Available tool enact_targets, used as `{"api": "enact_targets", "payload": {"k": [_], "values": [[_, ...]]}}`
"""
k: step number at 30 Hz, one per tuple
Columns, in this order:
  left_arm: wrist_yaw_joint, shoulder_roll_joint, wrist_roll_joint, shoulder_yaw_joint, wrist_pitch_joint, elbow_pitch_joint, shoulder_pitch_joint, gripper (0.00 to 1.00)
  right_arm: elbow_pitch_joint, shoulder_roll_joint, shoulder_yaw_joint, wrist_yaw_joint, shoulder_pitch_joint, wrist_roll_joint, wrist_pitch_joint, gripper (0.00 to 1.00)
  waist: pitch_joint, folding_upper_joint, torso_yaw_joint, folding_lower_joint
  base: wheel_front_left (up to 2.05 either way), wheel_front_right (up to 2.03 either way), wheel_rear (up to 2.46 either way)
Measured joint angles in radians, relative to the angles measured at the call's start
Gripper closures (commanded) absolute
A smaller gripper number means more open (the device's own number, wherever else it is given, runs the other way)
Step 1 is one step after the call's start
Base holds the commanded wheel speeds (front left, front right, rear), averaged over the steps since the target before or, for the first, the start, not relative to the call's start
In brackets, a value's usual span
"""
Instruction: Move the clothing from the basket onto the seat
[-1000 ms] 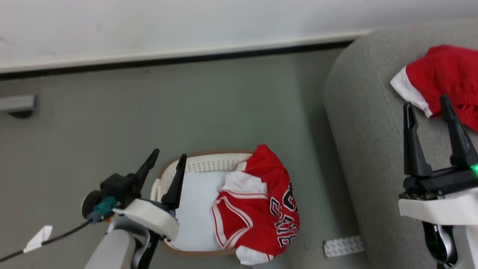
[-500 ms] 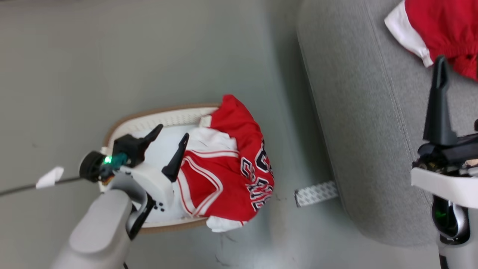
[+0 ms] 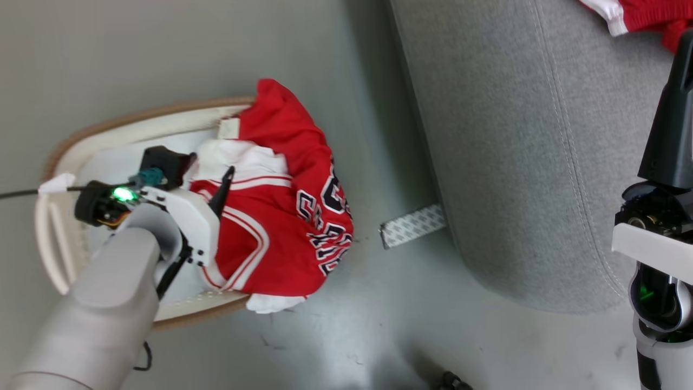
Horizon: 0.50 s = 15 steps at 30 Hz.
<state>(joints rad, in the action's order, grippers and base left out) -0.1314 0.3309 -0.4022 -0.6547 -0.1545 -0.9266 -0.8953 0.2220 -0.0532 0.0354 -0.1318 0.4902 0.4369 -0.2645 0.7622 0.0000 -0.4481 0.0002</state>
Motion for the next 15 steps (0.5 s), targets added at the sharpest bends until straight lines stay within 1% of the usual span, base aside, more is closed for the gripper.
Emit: {"api": "enact_targets", "payload": {"k": [9,15], "values": [[0.0,0.032,-0.027,-0.05,0.004,-0.121,-0.092,0.0,0.009,0.0,0.022,0.0,-0.006,0.051,0.0,0.0,0.09,0.0,-0.073,-0.0001,0.0,0.0,0.0],[0.0,0.026,-0.028,-0.108,0.028,-0.189,-0.133,0.0,0.009,0.001,0.025,0.0,-0.022,0.058,0.0,0.0,0.12,0.0,-0.083,-0.0001,0.0,0.0,0.0]]}}
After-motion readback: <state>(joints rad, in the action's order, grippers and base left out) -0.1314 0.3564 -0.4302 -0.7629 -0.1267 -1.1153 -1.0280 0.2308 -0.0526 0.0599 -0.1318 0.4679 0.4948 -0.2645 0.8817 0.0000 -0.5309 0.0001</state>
